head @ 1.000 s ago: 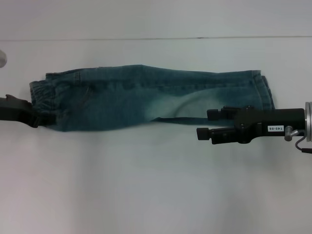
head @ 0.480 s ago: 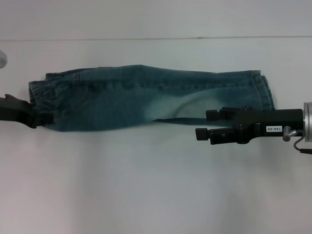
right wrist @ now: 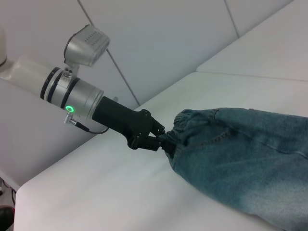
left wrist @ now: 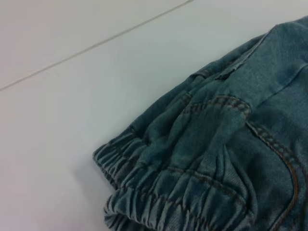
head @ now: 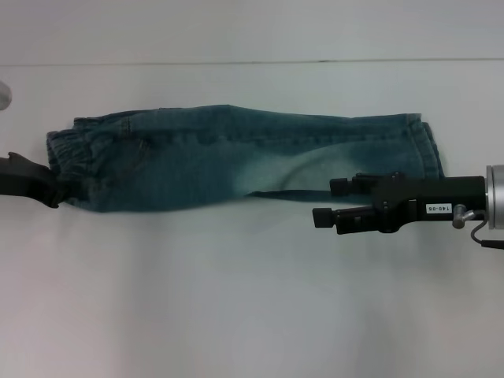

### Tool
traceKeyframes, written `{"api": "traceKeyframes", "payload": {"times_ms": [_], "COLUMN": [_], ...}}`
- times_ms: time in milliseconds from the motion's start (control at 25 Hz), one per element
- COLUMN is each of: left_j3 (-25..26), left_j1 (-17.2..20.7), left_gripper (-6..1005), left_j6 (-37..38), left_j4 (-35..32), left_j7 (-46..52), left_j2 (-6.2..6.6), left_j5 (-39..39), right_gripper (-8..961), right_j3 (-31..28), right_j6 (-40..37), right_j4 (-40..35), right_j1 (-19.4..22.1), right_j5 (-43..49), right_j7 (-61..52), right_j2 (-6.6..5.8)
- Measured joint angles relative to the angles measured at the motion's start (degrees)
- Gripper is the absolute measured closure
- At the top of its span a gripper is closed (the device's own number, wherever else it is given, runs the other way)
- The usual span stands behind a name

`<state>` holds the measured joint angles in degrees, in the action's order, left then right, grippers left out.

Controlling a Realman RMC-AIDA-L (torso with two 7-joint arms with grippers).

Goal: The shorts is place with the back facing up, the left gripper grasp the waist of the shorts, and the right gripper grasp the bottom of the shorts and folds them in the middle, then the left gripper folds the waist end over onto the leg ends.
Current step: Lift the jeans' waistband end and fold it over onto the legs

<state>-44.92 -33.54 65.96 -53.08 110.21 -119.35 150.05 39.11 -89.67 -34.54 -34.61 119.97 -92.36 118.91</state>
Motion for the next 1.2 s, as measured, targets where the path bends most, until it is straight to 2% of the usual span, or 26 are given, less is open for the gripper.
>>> {"api": "traceKeyframes", "payload": {"times_ms": [320, 680, 880, 1200], "left_j3": [0.0, 0.0, 0.0, 0.0], "left_j1": [0.0, -0.3, -0.7, -1.7], "left_gripper": [853, 928, 935, 937], "left_j6": [0.0, 0.0, 0.5, 5.7], "left_j4": [0.0, 0.0, -0.2, -4.8], "left_j7": [0.0, 0.0, 0.0, 0.6], "left_j2": [0.00, -0.09, 0.03, 0.37], "left_j5": [0.0, 0.0, 0.0, 0.0], "right_gripper": [9, 8, 73, 372], "right_j3": [0.0, 0.0, -0.3, -0.4], "right_j6": [0.4, 1.1, 3.6, 11.5], "right_j4": [0.3, 0.5, 2.7, 9.3], "right_j1": [0.0, -0.2, -0.6, -2.0], "right_j5": [0.1, 0.1, -1.2, -7.1], "right_j7": [0.1, 1.4, 3.4, 8.2], "right_j2": [0.00, 0.44, 0.62, 0.74]}}
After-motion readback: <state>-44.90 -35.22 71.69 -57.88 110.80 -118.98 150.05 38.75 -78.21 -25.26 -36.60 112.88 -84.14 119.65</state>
